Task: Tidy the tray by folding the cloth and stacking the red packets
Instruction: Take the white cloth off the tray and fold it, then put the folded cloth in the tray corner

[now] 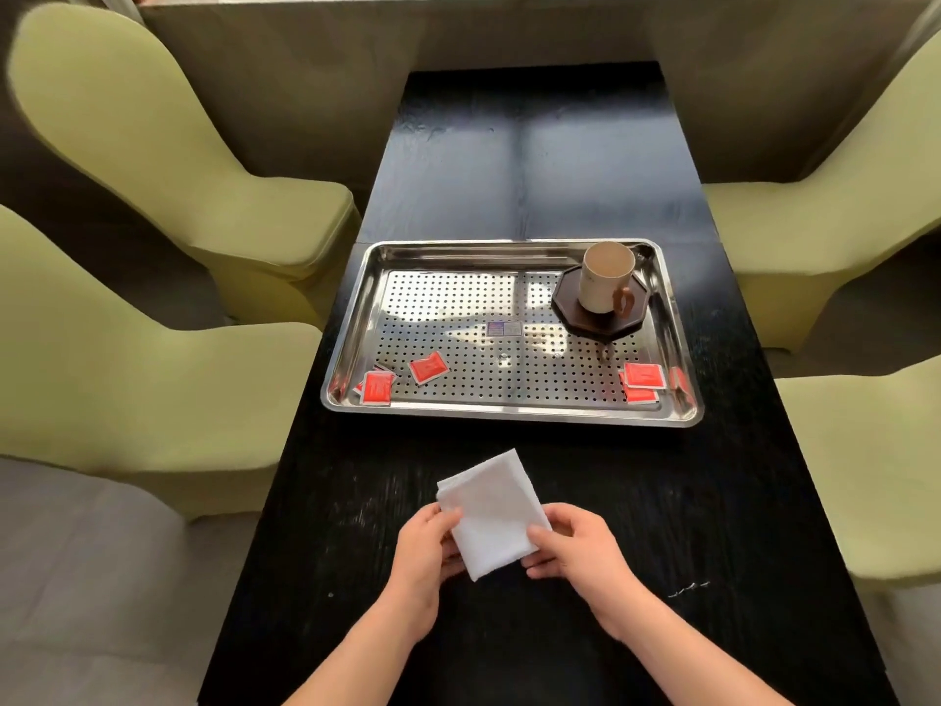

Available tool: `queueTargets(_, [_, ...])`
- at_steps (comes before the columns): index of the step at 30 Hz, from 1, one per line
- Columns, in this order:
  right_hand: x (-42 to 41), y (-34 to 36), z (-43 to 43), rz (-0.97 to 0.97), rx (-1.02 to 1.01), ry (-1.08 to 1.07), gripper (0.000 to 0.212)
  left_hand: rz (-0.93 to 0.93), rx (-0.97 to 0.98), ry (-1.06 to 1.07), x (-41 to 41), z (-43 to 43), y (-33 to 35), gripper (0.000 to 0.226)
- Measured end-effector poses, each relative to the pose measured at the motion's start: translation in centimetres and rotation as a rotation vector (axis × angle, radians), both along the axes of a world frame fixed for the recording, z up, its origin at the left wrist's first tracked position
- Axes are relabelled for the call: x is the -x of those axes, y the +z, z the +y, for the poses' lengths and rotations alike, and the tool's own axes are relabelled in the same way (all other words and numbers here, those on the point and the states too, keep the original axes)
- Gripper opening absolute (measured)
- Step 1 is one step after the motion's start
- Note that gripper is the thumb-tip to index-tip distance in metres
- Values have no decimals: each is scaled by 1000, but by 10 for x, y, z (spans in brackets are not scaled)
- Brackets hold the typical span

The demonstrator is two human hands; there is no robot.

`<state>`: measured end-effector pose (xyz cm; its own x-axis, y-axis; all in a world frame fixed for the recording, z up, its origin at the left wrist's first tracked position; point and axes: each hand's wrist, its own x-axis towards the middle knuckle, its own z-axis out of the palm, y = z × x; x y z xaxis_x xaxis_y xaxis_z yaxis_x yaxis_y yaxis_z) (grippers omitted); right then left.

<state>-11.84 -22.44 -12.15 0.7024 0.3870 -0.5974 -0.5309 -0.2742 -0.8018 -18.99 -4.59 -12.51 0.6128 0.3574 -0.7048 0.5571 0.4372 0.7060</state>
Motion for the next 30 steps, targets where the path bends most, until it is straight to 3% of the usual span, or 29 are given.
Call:
queueTargets(3, [-26,18,27,-80,-11,-6,15,30,-215,-38,-7,34,-1,22])
queueTargets(5, [-43,28,47,-112,1,-30,14,128,-611,-265,-12,63,-10,29])
queueTargets(7, [-59,38,67,-134,14,-58,13,240,-984,-550,-15,90,-21,51])
queueTargets(9, [-77,47,88,-157,34,-72,14,325,-1148,-737,-23,115,-32,67])
queueTargets(13, [-111,57,130,-175,54,-90,13,413,-1221,-972,-33,155,-58,91])
queueTargets(17, [-152,52,172,-165,54,-103,11,435,-1179,-1021,-27,172,-75,106])
queueTargets(30, [-283,-8,290,-71,95,39,16,477,-1090,-1022,-35,174,-85,111])
